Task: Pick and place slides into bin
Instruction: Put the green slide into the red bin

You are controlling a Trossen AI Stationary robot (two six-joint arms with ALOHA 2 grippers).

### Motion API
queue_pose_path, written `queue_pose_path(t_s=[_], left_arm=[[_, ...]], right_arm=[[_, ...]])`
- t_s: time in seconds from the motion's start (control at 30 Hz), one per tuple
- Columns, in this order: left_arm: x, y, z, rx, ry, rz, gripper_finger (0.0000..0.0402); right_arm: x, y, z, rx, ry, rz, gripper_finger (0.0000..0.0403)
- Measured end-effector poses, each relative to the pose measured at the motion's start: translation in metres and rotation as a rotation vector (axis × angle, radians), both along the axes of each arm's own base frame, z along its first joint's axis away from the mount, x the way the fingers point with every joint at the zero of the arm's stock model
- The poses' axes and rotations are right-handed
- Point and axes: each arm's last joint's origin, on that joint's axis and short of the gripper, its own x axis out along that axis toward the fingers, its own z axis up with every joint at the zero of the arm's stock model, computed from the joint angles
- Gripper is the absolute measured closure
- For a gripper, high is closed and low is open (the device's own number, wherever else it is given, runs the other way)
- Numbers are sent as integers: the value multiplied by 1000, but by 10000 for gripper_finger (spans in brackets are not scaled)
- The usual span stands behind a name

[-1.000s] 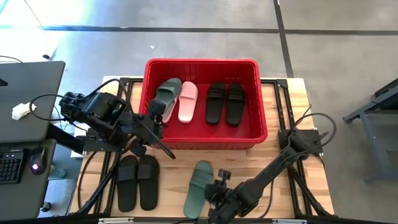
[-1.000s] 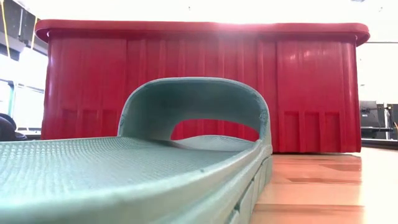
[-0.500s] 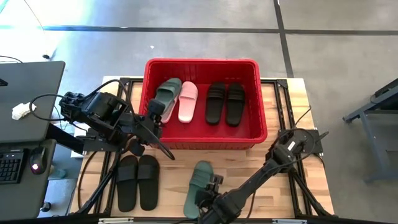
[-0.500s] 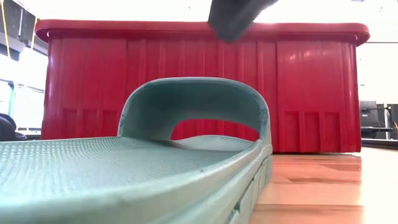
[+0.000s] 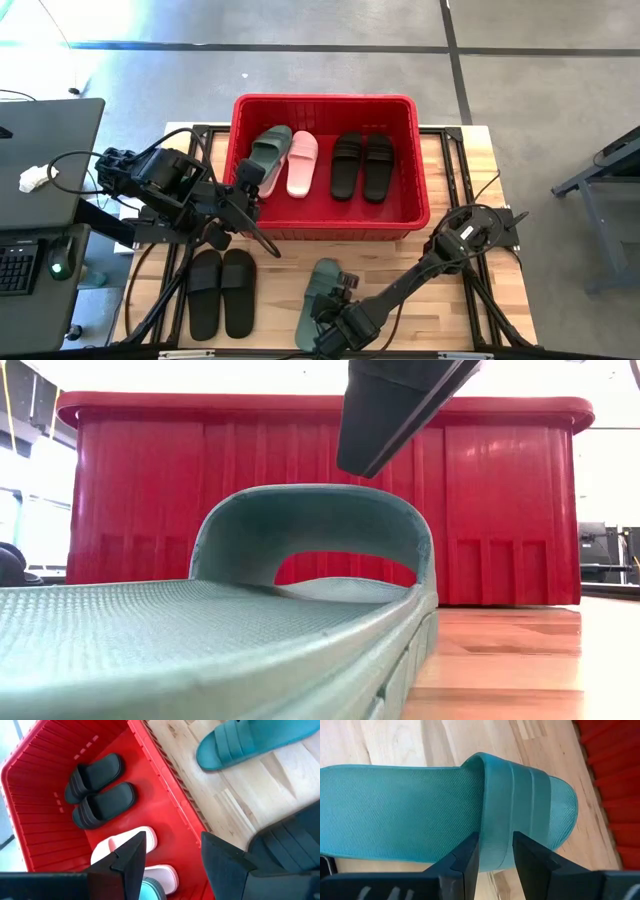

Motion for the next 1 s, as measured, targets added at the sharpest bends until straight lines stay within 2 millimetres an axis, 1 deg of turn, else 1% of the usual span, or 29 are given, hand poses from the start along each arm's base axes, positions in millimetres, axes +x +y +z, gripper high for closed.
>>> queue_pose_path(t_s=[0.2,0.3,0.43,0.57,0.73,0.8,1.0], left_arm=[[0,0,0,4,1,-6,229],[0,0,0,6,2,-9,229],[0,0,0,6,1,-8,229],[0,0,0,6,2,-9,229],[0,0,0,6,1,-9,229],[0,0,0,5,1,-8,229],[0,0,0,2,0,-2,229]], right_arm=[[2,1,0,17,8,34,295],[1,5,0,19,6,64,295],[0,5,-2,6,3,51,295],[6,1,-19,2,52,42,295],[8,0,-28,-13,66,30,295],[7,-1,-29,-28,68,6,295],[-5,-10,-29,-104,163,-62,295]])
